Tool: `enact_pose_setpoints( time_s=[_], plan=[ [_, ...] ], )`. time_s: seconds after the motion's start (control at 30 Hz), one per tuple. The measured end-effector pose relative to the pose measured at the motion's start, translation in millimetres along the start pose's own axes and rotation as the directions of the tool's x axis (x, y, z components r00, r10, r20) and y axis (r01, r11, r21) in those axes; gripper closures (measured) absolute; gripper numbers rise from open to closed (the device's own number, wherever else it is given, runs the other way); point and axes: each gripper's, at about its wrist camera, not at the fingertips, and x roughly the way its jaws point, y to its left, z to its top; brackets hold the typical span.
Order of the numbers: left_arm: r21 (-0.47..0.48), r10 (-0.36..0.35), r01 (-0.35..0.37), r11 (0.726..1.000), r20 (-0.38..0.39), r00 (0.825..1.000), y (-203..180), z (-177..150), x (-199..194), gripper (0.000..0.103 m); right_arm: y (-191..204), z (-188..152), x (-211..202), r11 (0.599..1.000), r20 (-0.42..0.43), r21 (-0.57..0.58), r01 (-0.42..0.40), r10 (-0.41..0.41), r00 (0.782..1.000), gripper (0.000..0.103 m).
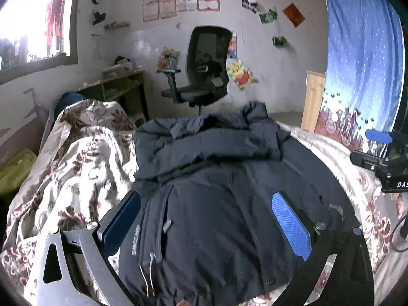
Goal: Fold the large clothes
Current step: 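Move both open grippers back over the jacket toward its hem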
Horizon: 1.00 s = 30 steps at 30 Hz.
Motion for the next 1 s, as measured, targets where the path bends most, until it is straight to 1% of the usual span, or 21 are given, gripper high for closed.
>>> enact_pose_setpoints(
  time_s=[0.07, 0.3, 0.4, 0.5, 0.67, 0.87, 1.0],
  plan=[
    [-0.013, 0.012, -0.013, 1.0, -0.021, 1.0, 0, -8, 3, 0.002, 1, -9, 0, 1.0, -0.021, -0.012, -0.011, 0.011, 1.0, 0.0],
    [-0.037, 0.001, -0.005, 0.999, -0.107, 0.994, 0, -29, 12, 0.002, 1, -35, 8, 0.999, -0.116, -0.026, -0.038, 0.035, 0.993, 0.0],
    [-0.049, 0.0, -0.006, 0.999, -0.138, 0.99, 0, -37, 15, 0.002, 1, -46, 15, 0.998, -0.172, -0.021, -0.06, 0.055, 0.983, 0.0],
    [-0.035, 0.005, -0.011, 0.999, -0.171, 0.985, -1, -45, 19, 0.002, 2, -54, 22, 0.997, -0.22, -0.013, -0.073, 0.069, 0.973, 0.0],
    [-0.035, 0.011, -0.019, 0.999, -0.204, 0.979, 0, -56, 22, 0.002, 6, -66, 28, 0.996, -0.273, -0.031, -0.085, 0.073, 0.959, 0.0],
    [-0.04, 0.016, -0.027, 0.999, -0.251, 0.968, 1, -70, 27, 0.002, 14, -79, 36, 0.992, -0.334, -0.053, -0.117, 0.093, 0.938, 0.0],
    [-0.056, 0.014, -0.03, 0.998, -0.274, 0.962, 5, -77, 29, 0.002, 18, -81, 42, 0.991, -0.363, -0.066, -0.113, 0.082, 0.928, 0.0]
  ],
)
